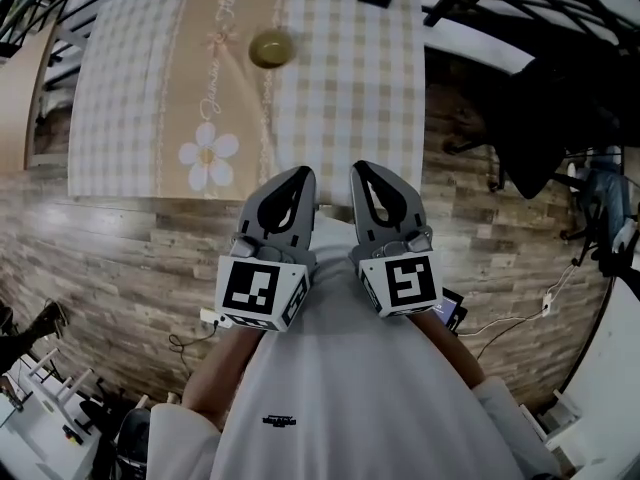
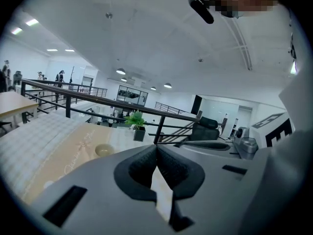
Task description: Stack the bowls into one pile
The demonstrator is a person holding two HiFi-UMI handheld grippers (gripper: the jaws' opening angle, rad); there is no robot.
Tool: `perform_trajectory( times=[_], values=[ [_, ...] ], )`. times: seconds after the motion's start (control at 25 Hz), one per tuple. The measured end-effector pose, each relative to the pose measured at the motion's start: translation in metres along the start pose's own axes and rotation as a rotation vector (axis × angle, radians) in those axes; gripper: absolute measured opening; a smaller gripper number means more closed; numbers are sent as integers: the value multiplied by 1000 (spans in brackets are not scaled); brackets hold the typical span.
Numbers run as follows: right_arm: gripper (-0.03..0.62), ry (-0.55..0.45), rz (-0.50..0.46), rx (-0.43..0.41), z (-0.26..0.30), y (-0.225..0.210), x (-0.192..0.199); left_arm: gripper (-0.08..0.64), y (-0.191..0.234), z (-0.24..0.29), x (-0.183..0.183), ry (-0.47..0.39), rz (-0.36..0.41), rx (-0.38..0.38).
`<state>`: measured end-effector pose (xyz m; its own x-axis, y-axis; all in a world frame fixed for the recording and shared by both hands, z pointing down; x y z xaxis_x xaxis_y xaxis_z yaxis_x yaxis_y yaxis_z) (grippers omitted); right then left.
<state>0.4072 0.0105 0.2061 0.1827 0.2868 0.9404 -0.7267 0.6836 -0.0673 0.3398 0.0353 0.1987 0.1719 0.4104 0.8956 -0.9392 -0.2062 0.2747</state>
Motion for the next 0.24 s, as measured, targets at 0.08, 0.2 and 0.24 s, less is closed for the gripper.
perform_trajectory(
  times=[0.08,0.2,0.24],
  values=[
    [38,-15,3,7,1,-21,-2,20,-11,20,-3,10,13,10],
    [38,-50,12,14,-2,-44,-5,20,-27,40,-2,24,21,22],
    [38,-70,22,18,-3,-50,-7,20,-32,45,-2,28,23,25]
  ],
)
Point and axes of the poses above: the fingertips, and each gripper's own axes: z forward along the fingers, y to its left, x out of its underside, the point moved 1 cm from there along -z, backward along the fingers, and after that the axes turned 3 degrees about x, right-handed, at the moved point
